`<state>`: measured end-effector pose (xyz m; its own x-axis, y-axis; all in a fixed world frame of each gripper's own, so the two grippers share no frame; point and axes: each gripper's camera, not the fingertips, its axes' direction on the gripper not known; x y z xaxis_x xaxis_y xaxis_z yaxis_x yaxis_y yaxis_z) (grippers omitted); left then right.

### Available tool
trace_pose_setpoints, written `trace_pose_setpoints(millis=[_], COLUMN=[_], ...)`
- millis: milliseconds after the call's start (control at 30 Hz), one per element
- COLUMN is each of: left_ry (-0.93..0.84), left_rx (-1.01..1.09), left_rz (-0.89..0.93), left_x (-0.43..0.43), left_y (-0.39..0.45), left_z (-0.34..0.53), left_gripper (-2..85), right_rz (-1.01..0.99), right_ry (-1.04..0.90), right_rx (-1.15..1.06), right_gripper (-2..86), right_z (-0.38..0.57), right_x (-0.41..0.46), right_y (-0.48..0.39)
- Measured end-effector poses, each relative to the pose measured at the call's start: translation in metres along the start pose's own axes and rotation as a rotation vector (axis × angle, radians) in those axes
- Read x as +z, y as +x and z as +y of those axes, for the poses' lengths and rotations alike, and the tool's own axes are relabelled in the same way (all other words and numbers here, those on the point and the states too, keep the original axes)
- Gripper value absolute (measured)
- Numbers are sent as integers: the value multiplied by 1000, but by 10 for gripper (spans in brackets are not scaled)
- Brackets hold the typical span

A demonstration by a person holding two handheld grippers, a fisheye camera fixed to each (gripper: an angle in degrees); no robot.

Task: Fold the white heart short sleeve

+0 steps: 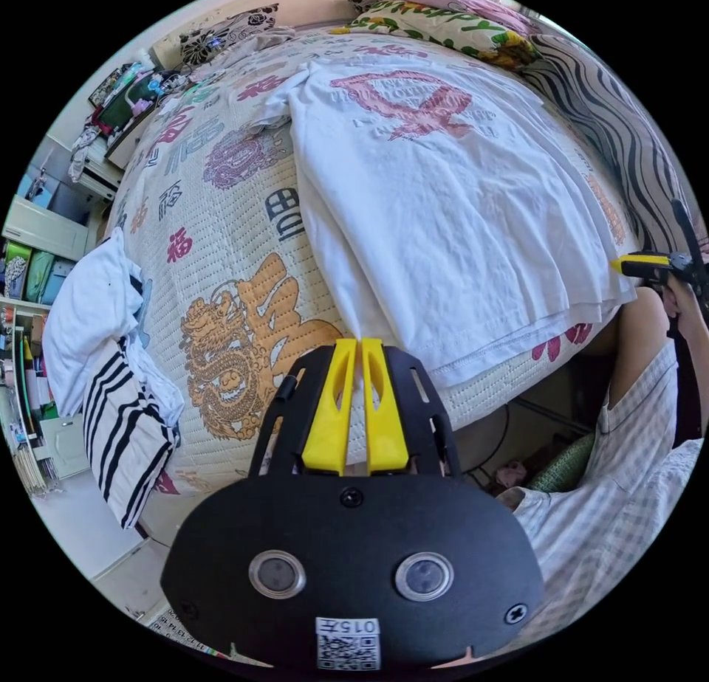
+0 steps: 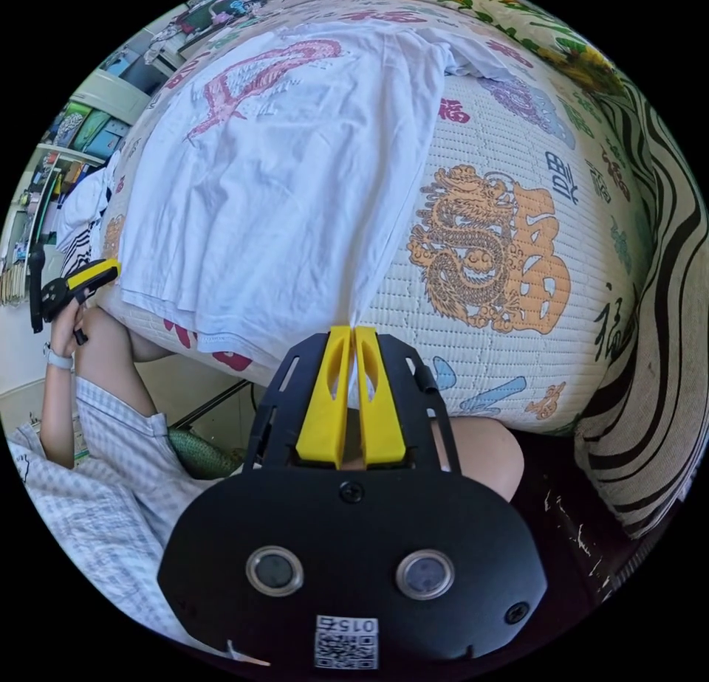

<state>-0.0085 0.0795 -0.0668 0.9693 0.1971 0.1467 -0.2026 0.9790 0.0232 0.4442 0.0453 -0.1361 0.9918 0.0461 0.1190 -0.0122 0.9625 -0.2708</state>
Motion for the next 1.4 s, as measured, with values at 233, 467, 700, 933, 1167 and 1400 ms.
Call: trace_pose_setpoints(millis=[233,467,700,933,1167,1400], left_ry=[15,-3,-49,-110,-160,-221], left_rx=[-11,-1,-34,-44,-18,-11], left_rz=[-42,-82,-124,-181,-202,-189], left_x=[-15,-22,-30,-36,-39,-36], left_y=[12,31,37,40,50,55], left_z=[16,25,46,61,68,77], left_gripper=[-1,-2,-1,-1,-2,-2], right_rz=[87,128,190,200,224,247], right_ry=[-5,6,35,62,54,4], right_rx=[-10,-10,-14,-12,-28,-28], right_gripper=[-9,-9,-9,-10,-10,-10], right_z=[-1,2,17,31,43,62], right_x=[-8,-7,-15,-17,-21,-20], right_y=[-12,-28,-41,-48,-52,-46])
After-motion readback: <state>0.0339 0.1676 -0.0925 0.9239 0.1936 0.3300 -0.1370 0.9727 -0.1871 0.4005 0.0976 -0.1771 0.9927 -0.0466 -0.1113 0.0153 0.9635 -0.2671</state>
